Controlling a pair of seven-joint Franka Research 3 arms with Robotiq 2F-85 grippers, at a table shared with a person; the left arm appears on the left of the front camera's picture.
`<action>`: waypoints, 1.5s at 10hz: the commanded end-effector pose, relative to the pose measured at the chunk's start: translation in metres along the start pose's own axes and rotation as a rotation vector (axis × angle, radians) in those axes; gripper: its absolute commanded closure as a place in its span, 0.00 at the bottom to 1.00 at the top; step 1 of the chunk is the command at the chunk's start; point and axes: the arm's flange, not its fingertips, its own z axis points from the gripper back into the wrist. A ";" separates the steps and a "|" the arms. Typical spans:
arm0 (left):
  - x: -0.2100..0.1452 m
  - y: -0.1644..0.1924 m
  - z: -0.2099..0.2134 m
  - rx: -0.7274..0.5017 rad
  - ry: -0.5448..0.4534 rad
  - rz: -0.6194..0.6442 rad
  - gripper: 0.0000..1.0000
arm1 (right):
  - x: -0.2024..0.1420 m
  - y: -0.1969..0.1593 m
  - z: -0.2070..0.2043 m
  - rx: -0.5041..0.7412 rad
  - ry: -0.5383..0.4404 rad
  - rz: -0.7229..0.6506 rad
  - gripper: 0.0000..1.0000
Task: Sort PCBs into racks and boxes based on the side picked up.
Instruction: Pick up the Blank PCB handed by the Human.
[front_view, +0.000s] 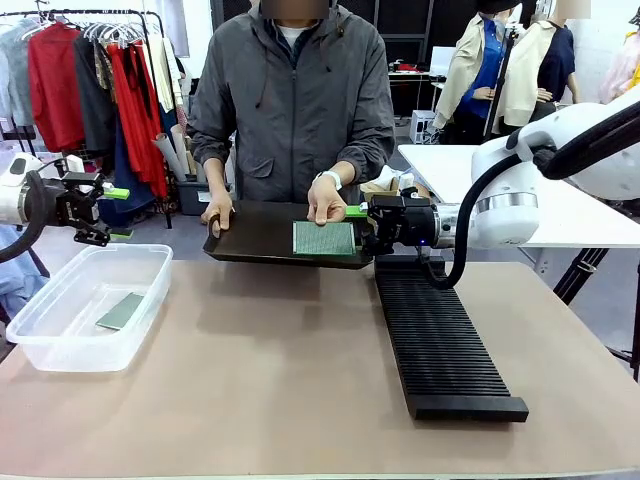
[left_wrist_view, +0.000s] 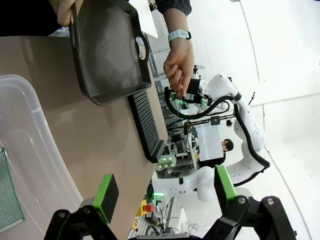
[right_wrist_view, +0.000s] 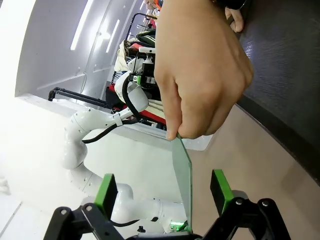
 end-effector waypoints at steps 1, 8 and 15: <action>-0.001 -0.002 0.001 0.005 0.005 0.009 0.00 | 0.007 -0.003 -0.012 -0.002 -0.015 0.025 0.03; -0.001 -0.002 0.001 0.005 0.005 0.009 0.00 | 0.012 -0.005 -0.023 -0.019 0.007 0.024 0.83; -0.001 -0.002 0.001 0.005 0.005 0.009 0.00 | 0.015 -0.006 -0.023 -0.012 0.015 -0.001 1.00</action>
